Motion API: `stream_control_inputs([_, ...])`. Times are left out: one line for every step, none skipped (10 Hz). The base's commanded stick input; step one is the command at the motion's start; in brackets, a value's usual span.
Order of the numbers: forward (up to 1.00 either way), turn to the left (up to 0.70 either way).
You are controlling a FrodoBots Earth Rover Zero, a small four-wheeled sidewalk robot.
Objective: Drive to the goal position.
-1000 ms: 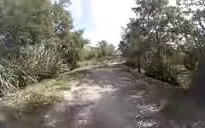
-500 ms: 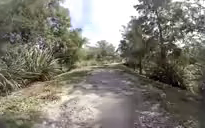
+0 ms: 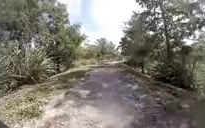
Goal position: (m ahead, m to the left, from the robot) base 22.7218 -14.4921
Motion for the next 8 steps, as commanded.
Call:
stream_control_inputs([0.84, 0.0])
stream_control_inputs([0.84, 0.0])
stream_control_inputs([0.84, 0.0])
stream_control_inputs([0.84, 0.0])
stream_control_inputs([0.84, 0.0])
stream_control_inputs([0.84, 0.0])
stream_control_inputs([0.84, 0.0])
stream_control_inputs([0.83, 0.0])
